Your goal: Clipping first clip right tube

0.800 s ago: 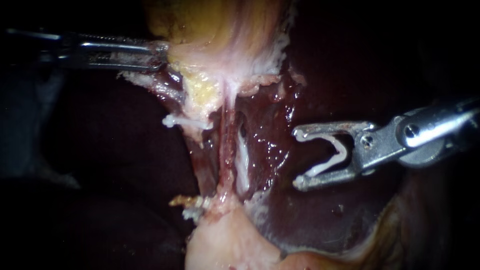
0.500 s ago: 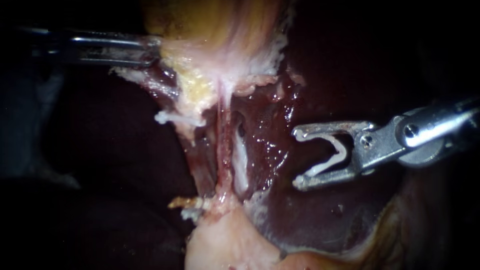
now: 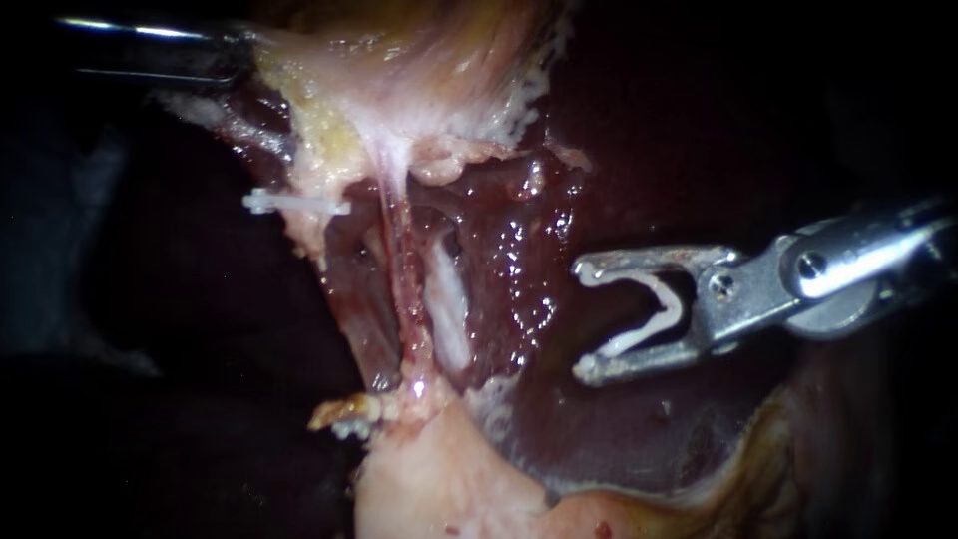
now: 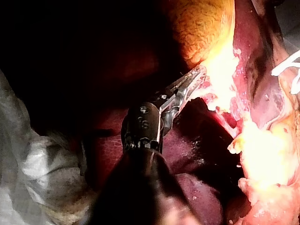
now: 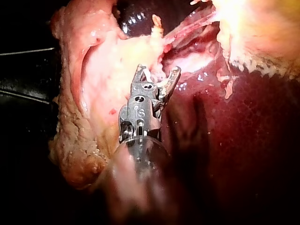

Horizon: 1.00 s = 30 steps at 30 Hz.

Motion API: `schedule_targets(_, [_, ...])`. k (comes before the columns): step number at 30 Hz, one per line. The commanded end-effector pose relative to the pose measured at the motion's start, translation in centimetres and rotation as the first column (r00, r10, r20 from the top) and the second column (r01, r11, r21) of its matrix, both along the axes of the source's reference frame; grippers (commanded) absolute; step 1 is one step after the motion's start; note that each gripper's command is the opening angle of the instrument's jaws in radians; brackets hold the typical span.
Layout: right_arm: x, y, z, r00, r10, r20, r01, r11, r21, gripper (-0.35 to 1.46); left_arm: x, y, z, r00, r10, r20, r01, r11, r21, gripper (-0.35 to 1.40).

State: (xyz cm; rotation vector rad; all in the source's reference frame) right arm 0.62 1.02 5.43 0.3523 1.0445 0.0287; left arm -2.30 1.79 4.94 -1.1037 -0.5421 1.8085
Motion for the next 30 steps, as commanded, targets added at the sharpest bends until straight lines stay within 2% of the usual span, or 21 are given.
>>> schedule_targets(1, [0.05,-0.02,0.0,1.0,-0.001,-0.008,0.001,1.0,0.004,0.5,0.0,0.0,0.01,1.0,0.0,-0.001,0.0,1.0,0.0,-0.35])
schedule_targets(7, [0.32,-0.16,0.12,0.9993,0.021,-0.03,-0.019,0.998,0.061,0.5,0.0,0.0,0.01,1.0,0.0,-0.001,0.0,1.0,-0.001,-0.35])
schedule_targets(14, [0.65,-0.33,0.44,0.9961,0.065,-0.06,-0.055,0.987,0.153,0.5,-0.02,-0.02,0.02,1.0,-0.001,-0.002,0.001,1.0,-0.002,-0.35])
schedule_targets(23, [0.92,-0.37,0.8,0.9908,0.118,-0.066,-0.099,0.967,0.236,0.5,-0.05,-0.03,0.04,1.0,-0.003,-0.004,0.003,1.0,-0.003,-0.35])
schedule_targets(30, [1.04,-0.4,1.1,0.9906,0.123,-0.06,-0.104,0.96,0.259,0.5,-0.06,-0.04,0.05,1.0,-0.004,-0.004,0.004,1.0,-0.004,-0.35])
